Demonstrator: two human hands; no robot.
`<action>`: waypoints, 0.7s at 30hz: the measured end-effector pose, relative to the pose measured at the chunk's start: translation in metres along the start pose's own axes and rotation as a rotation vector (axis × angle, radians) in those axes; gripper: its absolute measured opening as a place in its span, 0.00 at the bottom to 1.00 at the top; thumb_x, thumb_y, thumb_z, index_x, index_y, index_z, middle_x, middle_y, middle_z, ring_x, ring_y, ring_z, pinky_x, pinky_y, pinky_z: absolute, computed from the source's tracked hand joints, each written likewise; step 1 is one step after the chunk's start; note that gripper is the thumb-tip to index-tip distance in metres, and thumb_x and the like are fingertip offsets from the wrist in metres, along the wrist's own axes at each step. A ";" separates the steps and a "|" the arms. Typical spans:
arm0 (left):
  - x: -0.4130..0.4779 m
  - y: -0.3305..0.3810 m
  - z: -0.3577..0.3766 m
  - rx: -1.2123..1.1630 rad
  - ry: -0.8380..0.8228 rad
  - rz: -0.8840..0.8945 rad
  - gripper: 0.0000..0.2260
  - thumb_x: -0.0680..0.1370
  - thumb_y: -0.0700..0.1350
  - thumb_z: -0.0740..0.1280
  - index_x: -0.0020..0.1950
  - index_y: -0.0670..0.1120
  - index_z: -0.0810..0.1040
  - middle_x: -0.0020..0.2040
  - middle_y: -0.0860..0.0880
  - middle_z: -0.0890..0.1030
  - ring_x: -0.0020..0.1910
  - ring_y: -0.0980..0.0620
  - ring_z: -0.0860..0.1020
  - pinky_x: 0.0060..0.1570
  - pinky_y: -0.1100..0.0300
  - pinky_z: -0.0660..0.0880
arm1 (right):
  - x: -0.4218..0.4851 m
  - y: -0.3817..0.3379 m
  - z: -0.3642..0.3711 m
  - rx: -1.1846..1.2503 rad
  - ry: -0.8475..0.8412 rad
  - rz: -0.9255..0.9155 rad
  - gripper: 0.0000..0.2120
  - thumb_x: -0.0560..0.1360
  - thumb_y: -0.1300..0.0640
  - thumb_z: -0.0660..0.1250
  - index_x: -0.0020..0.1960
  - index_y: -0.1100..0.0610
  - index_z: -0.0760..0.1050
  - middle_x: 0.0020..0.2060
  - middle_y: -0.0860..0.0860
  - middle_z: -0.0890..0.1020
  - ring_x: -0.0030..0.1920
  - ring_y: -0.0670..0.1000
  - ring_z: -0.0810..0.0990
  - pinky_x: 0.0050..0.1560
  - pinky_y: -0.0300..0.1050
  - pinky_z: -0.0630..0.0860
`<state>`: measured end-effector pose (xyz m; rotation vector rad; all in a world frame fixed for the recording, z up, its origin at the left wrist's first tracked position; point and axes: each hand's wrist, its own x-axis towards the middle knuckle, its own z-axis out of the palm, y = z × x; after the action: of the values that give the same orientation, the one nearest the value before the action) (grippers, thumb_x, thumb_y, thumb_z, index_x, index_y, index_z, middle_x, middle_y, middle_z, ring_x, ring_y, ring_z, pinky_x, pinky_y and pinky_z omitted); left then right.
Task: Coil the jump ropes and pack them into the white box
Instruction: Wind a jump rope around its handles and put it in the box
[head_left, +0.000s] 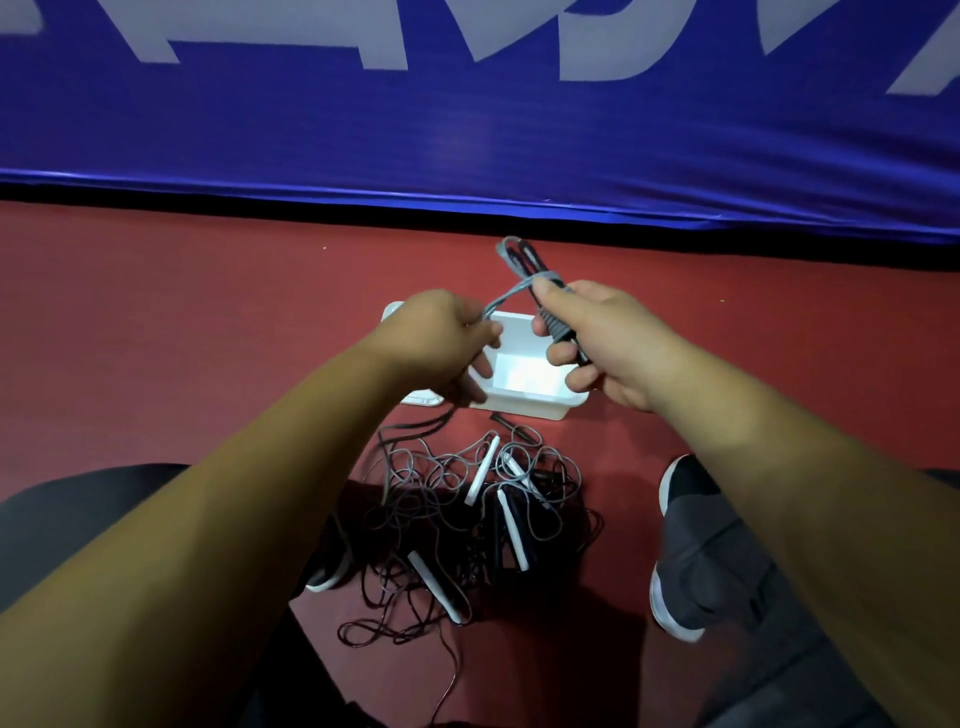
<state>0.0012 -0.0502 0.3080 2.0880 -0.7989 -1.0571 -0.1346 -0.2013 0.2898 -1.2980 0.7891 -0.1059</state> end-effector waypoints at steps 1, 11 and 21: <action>0.001 0.002 -0.002 -0.102 0.017 0.026 0.11 0.86 0.45 0.65 0.53 0.39 0.80 0.47 0.36 0.86 0.36 0.38 0.87 0.36 0.50 0.85 | -0.001 -0.003 0.000 0.046 0.028 -0.003 0.16 0.82 0.40 0.69 0.54 0.53 0.74 0.46 0.52 0.78 0.29 0.45 0.67 0.26 0.35 0.58; -0.002 0.010 -0.021 -0.249 -0.257 0.322 0.14 0.83 0.33 0.66 0.68 0.41 0.79 0.58 0.42 0.87 0.58 0.46 0.85 0.60 0.61 0.79 | 0.000 -0.018 -0.011 0.236 0.091 0.063 0.24 0.77 0.30 0.69 0.50 0.52 0.75 0.38 0.48 0.78 0.28 0.44 0.63 0.22 0.34 0.53; -0.004 0.006 -0.005 0.145 0.195 0.183 0.06 0.84 0.39 0.63 0.53 0.41 0.80 0.43 0.41 0.85 0.30 0.45 0.86 0.32 0.51 0.84 | -0.001 -0.018 -0.015 0.227 0.021 0.054 0.15 0.79 0.38 0.71 0.52 0.49 0.74 0.38 0.48 0.77 0.28 0.45 0.62 0.23 0.35 0.54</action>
<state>0.0024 -0.0499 0.3168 2.1510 -0.9707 -0.7040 -0.1375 -0.2180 0.3051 -1.0619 0.8051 -0.1618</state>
